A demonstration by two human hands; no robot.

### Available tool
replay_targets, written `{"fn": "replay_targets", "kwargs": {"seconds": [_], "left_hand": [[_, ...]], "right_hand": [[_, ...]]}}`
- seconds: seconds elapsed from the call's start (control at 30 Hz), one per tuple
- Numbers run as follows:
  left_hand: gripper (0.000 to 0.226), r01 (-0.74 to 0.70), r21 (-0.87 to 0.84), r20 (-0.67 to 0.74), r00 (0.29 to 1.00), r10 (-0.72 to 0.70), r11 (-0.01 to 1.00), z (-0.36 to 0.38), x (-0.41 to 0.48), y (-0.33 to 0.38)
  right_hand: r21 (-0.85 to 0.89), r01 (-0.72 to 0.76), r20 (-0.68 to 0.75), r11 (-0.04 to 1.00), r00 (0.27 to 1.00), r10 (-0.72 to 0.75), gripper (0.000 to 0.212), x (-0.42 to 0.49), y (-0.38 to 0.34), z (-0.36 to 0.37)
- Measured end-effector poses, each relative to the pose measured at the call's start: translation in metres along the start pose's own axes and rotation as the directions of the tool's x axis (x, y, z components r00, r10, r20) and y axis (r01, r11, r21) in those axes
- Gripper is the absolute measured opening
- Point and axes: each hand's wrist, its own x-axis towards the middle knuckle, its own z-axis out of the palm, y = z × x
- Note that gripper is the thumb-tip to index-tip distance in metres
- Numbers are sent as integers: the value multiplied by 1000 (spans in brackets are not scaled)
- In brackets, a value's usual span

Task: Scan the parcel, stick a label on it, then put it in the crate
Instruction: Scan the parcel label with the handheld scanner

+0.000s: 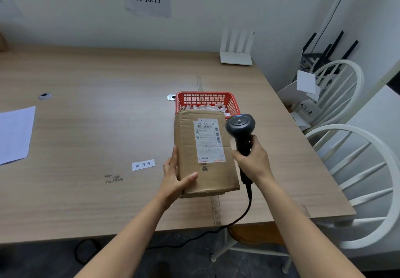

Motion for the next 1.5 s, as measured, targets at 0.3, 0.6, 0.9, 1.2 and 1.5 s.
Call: {"fn": "replay_targets", "kwargs": {"seconds": [0.3, 0.6, 0.9, 1.2, 1.5], "left_hand": [[98, -59, 9, -21, 998, 59, 998, 0, 1, 4], [91, -46, -57, -22, 999, 45, 997, 1, 1, 5], [98, -41, -84, -20, 999, 40, 996, 3, 3, 0], [78, 184, -122, 49, 983, -179, 975, 16, 10, -13], [103, 297, -88, 5, 955, -298, 951, 23, 48, -52]], "right_hand": [[325, -110, 241, 939, 970, 30, 7, -39, -31, 3], [273, -59, 170, 960, 985, 12, 7, -44, -31, 2], [295, -54, 181, 954, 983, 0, 6, -48, -30, 0], [261, -140, 145, 955, 984, 105, 17, -33, -4, 0], [42, -264, 99, 964, 961, 259, 26, 7, 60, -9]]}}
